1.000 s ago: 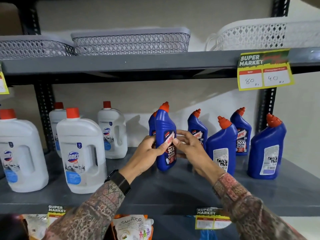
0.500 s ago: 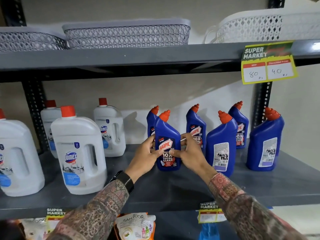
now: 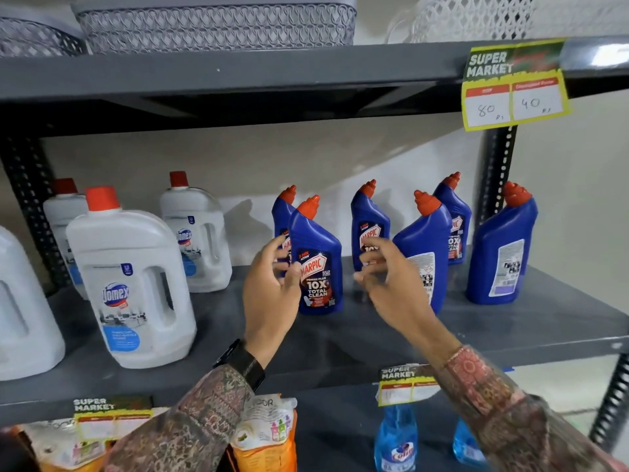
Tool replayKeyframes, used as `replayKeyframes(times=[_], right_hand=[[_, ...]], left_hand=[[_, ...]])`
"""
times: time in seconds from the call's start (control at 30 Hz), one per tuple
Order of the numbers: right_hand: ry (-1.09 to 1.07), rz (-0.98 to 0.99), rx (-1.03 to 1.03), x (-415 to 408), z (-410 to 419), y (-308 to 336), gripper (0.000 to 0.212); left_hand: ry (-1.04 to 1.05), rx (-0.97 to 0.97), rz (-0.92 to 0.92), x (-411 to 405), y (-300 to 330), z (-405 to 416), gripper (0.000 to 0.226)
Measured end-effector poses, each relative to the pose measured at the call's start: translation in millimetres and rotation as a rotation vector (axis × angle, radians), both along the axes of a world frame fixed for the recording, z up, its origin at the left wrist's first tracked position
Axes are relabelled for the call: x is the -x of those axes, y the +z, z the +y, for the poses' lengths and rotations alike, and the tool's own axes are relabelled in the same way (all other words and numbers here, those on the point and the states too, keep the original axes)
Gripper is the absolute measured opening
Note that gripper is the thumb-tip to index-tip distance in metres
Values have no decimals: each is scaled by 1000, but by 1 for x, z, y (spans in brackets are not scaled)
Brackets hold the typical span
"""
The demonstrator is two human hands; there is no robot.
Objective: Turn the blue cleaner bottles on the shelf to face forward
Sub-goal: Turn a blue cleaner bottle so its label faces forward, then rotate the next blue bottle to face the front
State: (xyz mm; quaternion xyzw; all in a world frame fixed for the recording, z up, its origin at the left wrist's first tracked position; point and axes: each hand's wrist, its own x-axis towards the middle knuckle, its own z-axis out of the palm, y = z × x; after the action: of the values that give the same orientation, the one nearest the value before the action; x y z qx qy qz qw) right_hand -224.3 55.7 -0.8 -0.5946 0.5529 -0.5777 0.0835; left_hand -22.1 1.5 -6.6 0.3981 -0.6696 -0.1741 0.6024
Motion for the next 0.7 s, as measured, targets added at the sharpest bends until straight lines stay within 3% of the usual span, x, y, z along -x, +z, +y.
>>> replayKeyframes(times=[0.1,0.23,0.4,0.53,0.7], right_hand=[[-29,-42,189,27,20,13,43],[-210,-83,383,70,36,23,39],[-144,-75,101,121,36,10,53],[111,-58,-115,141,29,4,52],[173,-62,-123,146,18,1,37]], left_hand=[[-68,121,3,30,7,19,33],[-331,-75,-85,82,14,25,37],[-508,-302,-96,138,9,22,64],[-478,-336,-51,156,-2,21,48],[-424,-326,-29,160,-8,20,44]])
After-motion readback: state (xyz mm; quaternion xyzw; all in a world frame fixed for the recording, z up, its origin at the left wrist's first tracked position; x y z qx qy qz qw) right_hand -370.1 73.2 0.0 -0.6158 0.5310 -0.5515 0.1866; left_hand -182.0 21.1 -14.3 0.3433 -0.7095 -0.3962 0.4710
